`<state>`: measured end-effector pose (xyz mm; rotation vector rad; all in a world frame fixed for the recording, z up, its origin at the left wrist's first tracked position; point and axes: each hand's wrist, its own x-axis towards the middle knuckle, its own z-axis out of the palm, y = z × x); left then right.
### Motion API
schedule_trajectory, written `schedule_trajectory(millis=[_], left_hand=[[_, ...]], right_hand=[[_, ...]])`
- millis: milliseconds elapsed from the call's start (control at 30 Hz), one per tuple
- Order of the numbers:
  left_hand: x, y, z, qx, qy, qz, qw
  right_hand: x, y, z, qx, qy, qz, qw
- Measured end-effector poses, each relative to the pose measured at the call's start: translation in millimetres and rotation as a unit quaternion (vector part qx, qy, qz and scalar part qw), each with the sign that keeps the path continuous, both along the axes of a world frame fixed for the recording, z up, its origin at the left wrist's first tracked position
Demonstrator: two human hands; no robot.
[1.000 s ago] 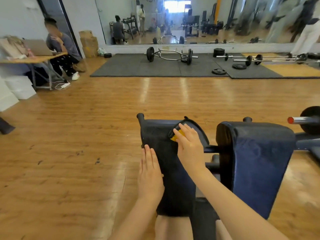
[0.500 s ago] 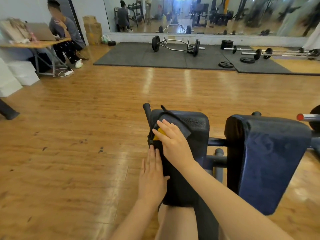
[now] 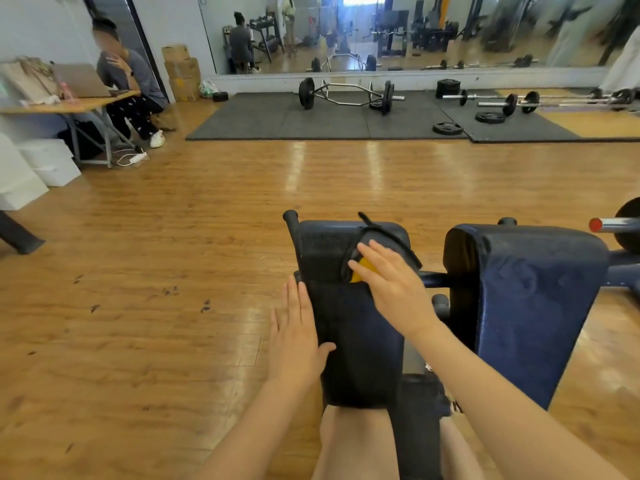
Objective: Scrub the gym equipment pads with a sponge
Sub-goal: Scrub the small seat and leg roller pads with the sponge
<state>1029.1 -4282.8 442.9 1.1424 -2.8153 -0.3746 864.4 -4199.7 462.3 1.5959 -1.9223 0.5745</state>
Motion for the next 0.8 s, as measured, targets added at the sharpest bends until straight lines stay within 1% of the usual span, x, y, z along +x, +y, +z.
schedule_trajectory(millis=[67,167,267,300,367,433,500,533,567,667,800], left_hand=[[-5,0,-1,0.002,-0.008,-0.003,1.000],[-10,2,-6,0.023,0.000,0.011,1.000],[-8,3,-8,0.024,0.001,0.010,1.000],[-7,3,-8,0.025,0.004,0.008,1.000],[-8,3,-9,0.034,0.012,0.009,0.999],[-8,3,-9,0.041,0.018,0.012,0.999],[-8,4,-9,0.037,0.018,0.016,0.999],[-8,4,-9,0.037,0.017,0.017,0.999],[-8,4,-9,0.038,0.017,0.017,0.999],[-10,6,-9,0.040,0.019,0.015,0.999],[-7,5,-7,0.040,0.010,0.003,0.999]], right_hand=[[-3,6,4,0.001,-0.013,-0.011,1.000],[4,7,14,-0.014,-0.065,0.014,0.998],[9,15,19,0.028,-0.099,0.072,0.992],[11,16,20,0.041,-0.118,0.078,0.989],[13,15,19,0.032,-0.143,0.064,0.987],[12,10,16,0.014,-0.120,0.024,0.992],[11,4,14,0.013,-0.061,-0.030,0.998],[11,1,13,0.009,-0.050,-0.050,0.997],[12,-2,13,-0.001,-0.058,-0.058,0.997],[12,-10,9,-0.016,-0.106,-0.044,0.993],[18,-5,-13,-0.006,-0.065,-0.026,0.997]])
